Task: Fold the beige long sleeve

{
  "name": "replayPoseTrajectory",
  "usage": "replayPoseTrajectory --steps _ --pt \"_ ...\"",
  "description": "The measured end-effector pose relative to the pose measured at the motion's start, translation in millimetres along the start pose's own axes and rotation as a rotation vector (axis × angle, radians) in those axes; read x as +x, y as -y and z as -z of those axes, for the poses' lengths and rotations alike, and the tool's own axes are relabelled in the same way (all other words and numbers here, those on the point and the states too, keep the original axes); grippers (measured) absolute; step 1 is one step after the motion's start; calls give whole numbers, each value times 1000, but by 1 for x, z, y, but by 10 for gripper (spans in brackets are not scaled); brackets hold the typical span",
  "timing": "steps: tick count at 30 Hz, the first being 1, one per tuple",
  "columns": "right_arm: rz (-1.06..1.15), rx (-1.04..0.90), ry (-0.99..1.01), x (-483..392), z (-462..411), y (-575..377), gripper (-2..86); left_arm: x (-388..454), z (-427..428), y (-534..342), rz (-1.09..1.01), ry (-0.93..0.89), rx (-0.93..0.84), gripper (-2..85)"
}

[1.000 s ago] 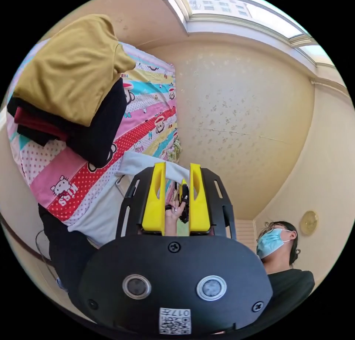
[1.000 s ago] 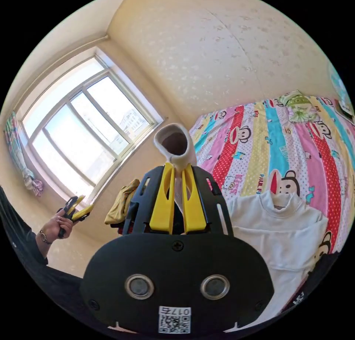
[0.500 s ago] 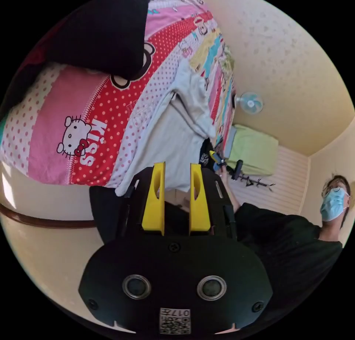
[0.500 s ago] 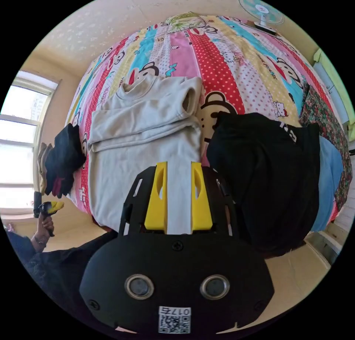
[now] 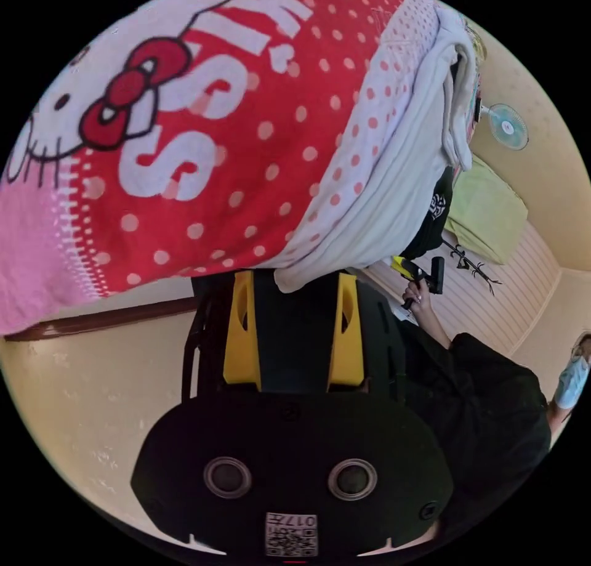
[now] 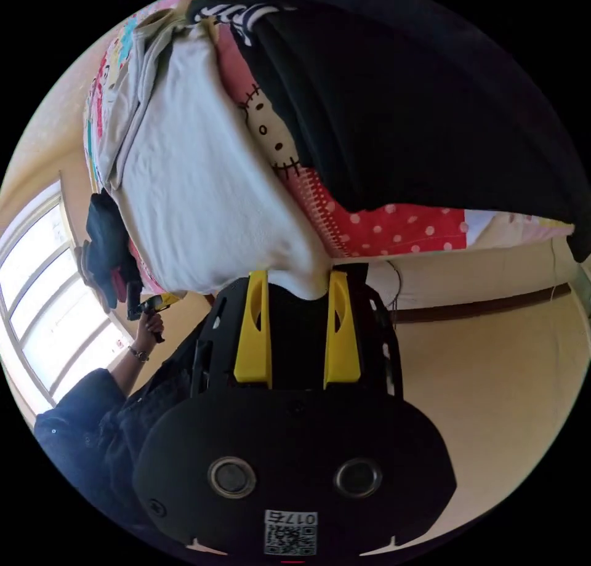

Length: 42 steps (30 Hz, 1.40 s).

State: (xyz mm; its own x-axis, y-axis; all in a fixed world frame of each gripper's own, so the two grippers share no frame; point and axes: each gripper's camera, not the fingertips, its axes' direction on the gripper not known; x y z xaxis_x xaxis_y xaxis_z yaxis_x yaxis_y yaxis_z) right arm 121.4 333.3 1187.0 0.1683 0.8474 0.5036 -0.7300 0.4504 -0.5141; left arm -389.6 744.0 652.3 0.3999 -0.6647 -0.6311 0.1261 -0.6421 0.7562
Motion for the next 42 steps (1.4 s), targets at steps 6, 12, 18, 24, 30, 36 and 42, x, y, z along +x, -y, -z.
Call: replayPoseTrajectory --steps 6,12,18,24,30,36,42 --pt "122 -113 54 -5 40 6 30 1 24 1 -65 26 -29 46" --pt "516 -48 314 -47 175 -52 27 50 131 -54 -290 -419 62 41" --pt "590 -138 277 -63 227 -117 25 79 188 -128 -328 -499 93 40" --pt "359 -36 567 0 211 -133 24 1 156 -145 -41 -714 213 42" --pt "406 33 534 -51 225 -22 23 28 206 -19 -132 -771 325 43" --pt "301 178 522 -103 248 109 40 59 282 135 -232 -677 495 78" --pt "246 327 82 -166 236 109 78 35 272 169 -154 -503 607 130"
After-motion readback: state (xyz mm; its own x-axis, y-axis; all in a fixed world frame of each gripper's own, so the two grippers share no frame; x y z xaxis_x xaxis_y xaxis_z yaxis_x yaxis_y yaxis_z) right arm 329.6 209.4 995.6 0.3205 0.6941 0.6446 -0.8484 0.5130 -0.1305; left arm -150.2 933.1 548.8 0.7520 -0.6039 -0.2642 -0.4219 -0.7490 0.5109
